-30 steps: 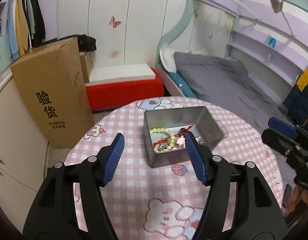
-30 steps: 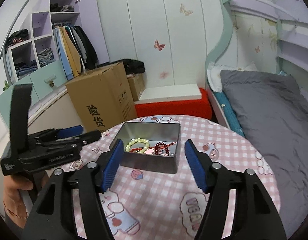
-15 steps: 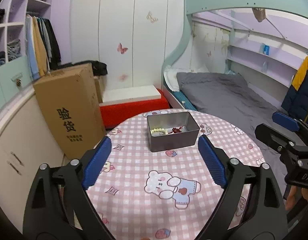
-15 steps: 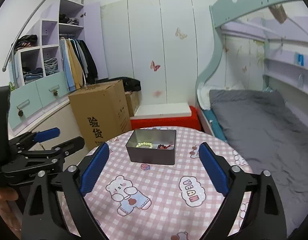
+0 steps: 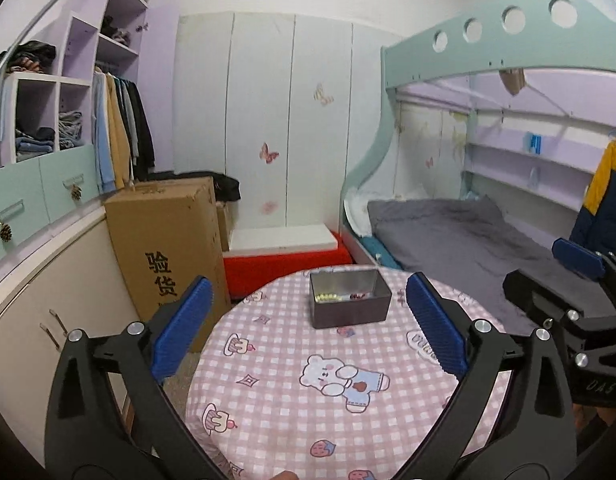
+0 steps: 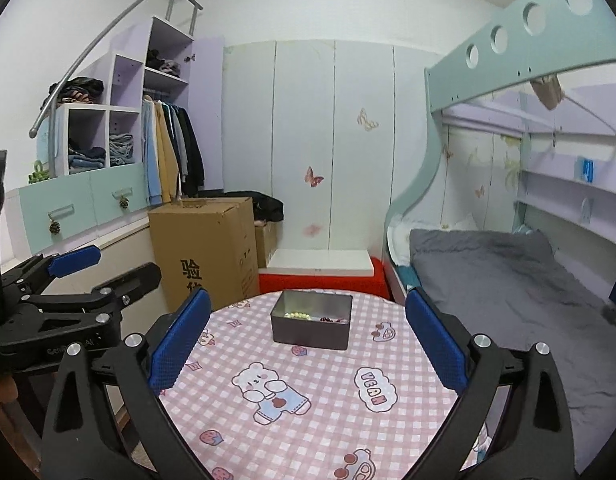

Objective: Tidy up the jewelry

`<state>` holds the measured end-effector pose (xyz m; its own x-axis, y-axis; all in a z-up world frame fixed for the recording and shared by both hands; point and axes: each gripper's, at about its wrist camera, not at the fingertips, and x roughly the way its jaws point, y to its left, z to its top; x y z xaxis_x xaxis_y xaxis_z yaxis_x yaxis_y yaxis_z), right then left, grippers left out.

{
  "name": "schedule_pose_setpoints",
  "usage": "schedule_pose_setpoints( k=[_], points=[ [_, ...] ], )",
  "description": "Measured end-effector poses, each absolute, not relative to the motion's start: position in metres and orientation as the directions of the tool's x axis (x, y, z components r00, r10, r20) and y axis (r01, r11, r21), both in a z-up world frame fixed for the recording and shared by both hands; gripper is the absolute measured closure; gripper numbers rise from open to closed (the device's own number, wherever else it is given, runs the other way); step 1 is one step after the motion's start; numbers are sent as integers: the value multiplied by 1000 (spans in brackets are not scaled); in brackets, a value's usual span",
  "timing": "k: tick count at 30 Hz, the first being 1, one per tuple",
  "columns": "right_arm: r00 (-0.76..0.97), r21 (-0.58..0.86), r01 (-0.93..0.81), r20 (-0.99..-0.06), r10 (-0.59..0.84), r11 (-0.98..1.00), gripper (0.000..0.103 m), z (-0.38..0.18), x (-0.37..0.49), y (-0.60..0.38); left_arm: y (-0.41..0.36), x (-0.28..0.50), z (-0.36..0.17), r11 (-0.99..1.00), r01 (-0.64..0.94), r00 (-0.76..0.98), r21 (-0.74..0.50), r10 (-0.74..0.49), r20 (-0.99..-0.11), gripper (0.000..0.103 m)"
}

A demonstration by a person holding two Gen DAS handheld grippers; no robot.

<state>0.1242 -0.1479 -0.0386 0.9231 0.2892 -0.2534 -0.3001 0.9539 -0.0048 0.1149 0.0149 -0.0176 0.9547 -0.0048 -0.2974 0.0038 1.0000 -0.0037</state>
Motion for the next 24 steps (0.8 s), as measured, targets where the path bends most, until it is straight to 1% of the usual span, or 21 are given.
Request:
schedule_pose_setpoints(
  k=[7,24],
  points=[
    [935,-27,-293,-218,280,956,9,-34,111,-146,11,97,-10,1000,-8,971,0,8,-238,7],
    [944,-38,-283,-190,271,959,8,-32,100,-147,7,87,-8,999,-32,979,23,36,-199,7]
  ],
)
